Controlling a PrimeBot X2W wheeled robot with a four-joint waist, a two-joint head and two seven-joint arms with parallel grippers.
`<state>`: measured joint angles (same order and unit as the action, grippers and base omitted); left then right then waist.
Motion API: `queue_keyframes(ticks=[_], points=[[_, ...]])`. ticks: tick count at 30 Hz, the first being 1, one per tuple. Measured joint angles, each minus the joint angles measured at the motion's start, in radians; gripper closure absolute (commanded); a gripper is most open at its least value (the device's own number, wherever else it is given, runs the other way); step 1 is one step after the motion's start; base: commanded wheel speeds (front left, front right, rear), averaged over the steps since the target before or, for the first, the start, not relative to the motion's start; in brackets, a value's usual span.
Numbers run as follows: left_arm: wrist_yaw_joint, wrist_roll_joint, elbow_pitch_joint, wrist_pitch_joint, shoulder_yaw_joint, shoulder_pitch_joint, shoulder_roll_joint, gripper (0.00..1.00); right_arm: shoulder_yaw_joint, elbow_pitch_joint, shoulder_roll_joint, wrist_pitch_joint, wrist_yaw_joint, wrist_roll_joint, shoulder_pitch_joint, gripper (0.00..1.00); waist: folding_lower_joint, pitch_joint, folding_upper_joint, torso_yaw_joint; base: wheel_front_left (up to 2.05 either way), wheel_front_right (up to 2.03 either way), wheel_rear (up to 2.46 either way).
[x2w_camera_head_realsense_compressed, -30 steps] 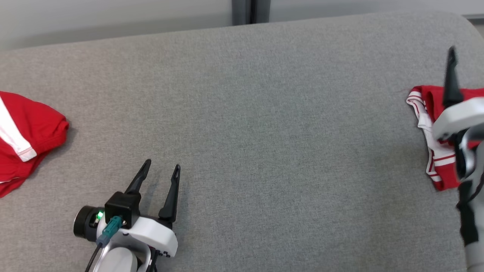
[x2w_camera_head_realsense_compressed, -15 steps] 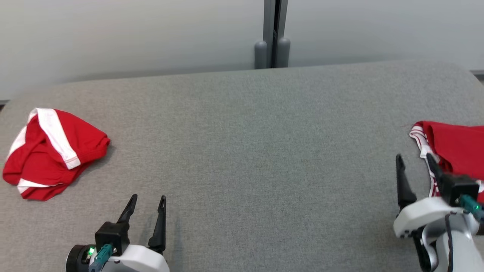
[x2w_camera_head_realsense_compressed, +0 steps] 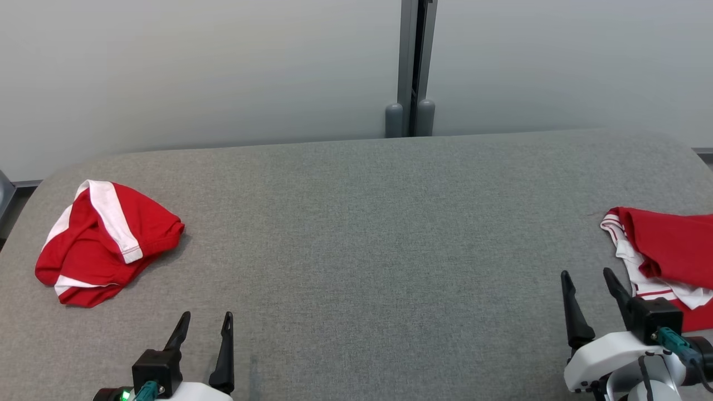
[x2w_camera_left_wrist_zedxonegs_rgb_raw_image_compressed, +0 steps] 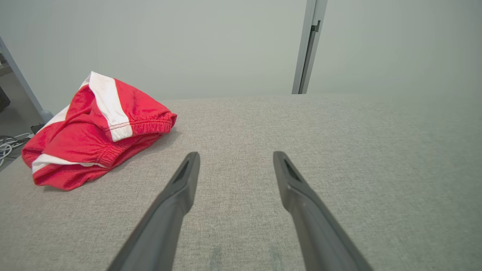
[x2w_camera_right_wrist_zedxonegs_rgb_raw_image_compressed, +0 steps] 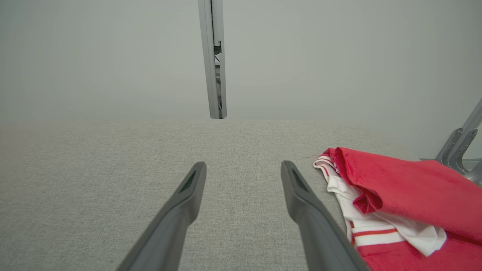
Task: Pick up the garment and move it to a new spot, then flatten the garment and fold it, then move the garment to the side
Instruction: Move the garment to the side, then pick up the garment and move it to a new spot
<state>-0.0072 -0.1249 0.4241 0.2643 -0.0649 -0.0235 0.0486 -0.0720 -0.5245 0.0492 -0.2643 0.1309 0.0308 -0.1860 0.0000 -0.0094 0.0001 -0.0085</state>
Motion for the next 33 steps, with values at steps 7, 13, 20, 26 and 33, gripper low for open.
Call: queue_keyframes(ticks=[7, 13, 20, 26, 33], points=[[0.01, -0.002, 0.007, 0.0, 0.021, 0.02, 0.0, 0.0, 0.024, 0.006, -0.001, 0.0, 0.0, 0.041, 0.025, 0.0, 0.0, -0.021, 0.0, 0.01, 0.0, 0.0, 0.0], [0.011, -0.006, 0.006, 0.0, 0.045, 0.038, 0.0, 0.0, 0.031, 0.012, -0.001, 0.0, 0.0, 0.057, 0.041, 0.0, 0.0, -0.022, 0.0, 0.017, 0.0, 0.0, 0.0], [0.014, -0.008, 0.005, 0.0, 0.058, 0.034, 0.0, 0.0, 0.056, 0.019, -0.001, 0.0, 0.0, 0.057, 0.042, 0.0, 0.0, -0.013, 0.0, 0.03, 0.0, 0.0, 0.0], [0.017, -0.007, 0.003, 0.0, 0.07, 0.018, 0.0, 0.0, 0.095, 0.028, -0.001, 0.0, 0.0, 0.085, 0.042, 0.0, 0.0, -0.001, 0.0, 0.074, 0.0, 0.0, 0.0], [0.016, 0.0, 0.005, 0.0, 0.094, 0.013, 0.0, 0.0, 0.146, 0.049, -0.001, 0.0, 0.0, 0.098, 0.05, 0.0, 0.0, 0.012, 0.0, 0.167, 0.0, 0.0, 0.0]])
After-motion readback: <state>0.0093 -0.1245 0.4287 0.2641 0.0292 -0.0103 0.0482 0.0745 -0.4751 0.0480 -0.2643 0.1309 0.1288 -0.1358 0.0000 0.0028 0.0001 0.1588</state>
